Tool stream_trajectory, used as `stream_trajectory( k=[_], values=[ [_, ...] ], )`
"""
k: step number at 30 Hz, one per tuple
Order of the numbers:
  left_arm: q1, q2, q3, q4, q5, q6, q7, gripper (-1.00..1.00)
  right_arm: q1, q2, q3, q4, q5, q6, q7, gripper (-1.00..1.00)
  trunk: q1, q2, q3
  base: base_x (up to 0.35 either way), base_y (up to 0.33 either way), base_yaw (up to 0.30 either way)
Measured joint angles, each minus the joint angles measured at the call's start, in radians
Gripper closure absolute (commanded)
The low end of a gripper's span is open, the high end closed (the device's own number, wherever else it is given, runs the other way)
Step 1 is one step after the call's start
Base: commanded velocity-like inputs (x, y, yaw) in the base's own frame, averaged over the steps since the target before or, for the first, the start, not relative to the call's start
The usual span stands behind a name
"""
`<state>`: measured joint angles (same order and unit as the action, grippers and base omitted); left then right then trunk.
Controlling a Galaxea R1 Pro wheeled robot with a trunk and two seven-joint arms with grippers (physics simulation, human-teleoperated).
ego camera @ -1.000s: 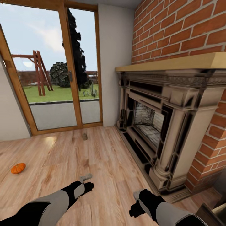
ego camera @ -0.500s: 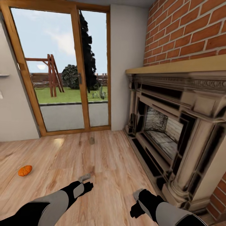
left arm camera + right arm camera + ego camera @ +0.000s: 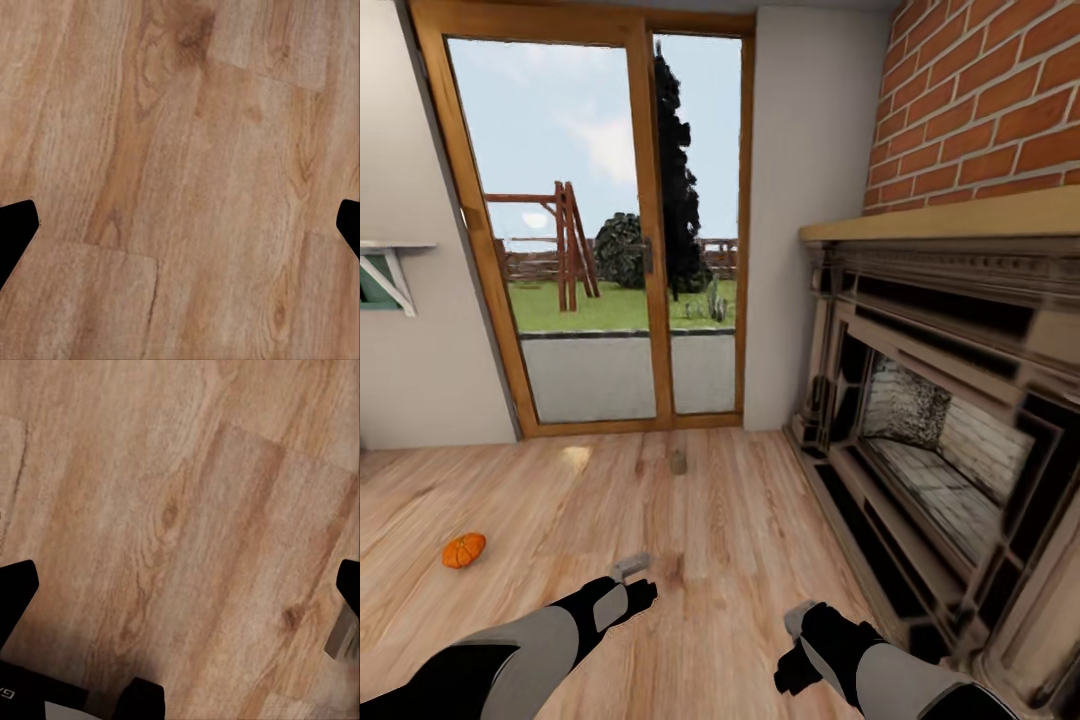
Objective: Place each of the two pumpkins and all three candles from the living room inside a cabinet in the living room (use any cabinet), then make sure every cabinet is closed, and position the cauldron so it is next to a table in the living room.
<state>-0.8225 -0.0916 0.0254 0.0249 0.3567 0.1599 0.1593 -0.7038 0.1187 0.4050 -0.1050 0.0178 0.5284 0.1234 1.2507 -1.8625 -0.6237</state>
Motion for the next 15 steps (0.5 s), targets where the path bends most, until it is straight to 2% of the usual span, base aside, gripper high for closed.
stream_trajectory(
  k=[15],
  values=[
    [0.0,0.0,0.0,0.0,0.0,0.0,0.0,-1.0,0.0,0.0,0.0,0.0,0.0,0.0,0.001,-1.0,0.0,0.0,-0.012,0.332,0.069,0.265]
  ],
)
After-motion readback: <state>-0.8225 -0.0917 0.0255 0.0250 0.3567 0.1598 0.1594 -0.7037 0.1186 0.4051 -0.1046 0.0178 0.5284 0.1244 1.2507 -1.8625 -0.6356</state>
